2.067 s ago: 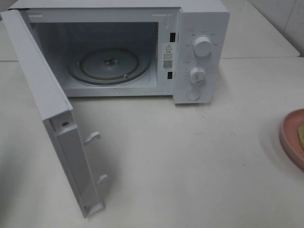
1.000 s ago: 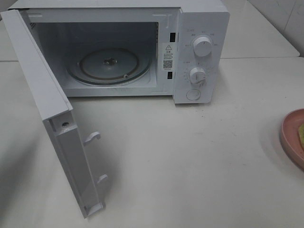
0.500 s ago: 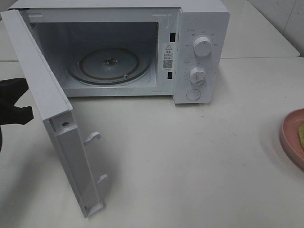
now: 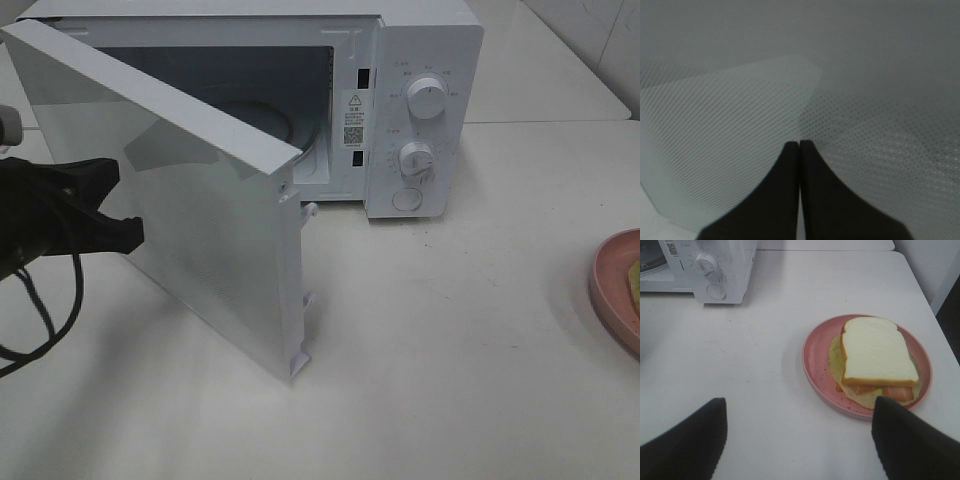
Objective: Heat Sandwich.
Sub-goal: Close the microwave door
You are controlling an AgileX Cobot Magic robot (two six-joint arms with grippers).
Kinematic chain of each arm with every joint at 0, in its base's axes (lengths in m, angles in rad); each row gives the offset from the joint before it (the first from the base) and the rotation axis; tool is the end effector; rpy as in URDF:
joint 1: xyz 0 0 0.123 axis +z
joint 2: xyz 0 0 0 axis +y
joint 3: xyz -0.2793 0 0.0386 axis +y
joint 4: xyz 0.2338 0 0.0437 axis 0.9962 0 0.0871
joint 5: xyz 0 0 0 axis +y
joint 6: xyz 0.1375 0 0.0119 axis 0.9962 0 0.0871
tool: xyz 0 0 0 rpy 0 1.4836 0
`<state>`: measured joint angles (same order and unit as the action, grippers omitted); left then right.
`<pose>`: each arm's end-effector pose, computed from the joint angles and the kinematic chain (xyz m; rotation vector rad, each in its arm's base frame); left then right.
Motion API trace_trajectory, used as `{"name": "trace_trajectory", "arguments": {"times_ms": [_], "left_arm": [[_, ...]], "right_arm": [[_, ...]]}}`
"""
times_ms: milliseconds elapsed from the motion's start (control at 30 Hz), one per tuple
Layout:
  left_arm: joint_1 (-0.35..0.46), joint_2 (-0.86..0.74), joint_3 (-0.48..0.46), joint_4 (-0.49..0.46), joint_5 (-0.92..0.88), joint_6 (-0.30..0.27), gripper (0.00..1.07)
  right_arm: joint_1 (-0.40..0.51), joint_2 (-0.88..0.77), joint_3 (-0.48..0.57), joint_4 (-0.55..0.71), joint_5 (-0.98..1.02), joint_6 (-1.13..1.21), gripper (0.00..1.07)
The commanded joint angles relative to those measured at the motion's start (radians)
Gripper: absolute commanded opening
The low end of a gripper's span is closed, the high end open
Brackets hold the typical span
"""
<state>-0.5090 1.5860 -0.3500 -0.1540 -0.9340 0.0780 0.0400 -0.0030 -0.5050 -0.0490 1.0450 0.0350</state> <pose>0.2655 -0.1287 0.1651 0.3535 1.7622 -0.2643 0.0280 -0.0047 0.2527 -0.0030 2.0197 -0.0108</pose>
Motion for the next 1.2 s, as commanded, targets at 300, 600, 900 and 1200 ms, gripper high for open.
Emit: {"name": "trace_trajectory", "arguments": {"times_ms": [300,600,900,1200], "left_arm": [[-0.154,0.137,-0.194,-0.202,-0.016,0.073,0.0],[-0.176,0.218,-0.316,-0.231,-0.008,0.078,0.0],[-0.176,0.304,-0.45,-0.235,0.028,0.08,0.0],[-0.176,0.368,-0.566,-0.236,0.082,0.081,0.0]], "right_arm": [[-0.005,-0.028,0.001,0.005,-0.007,-0.003,0.76],[-0.005,-0.028,0.001,0.005,-0.007,-0.003,0.76],[-0.005,-0.028,0.001,0.005,-0.007,-0.003,0.76],[-0.005,-0.028,0.001,0.005,-0.007,-0.003,0.76]]}}
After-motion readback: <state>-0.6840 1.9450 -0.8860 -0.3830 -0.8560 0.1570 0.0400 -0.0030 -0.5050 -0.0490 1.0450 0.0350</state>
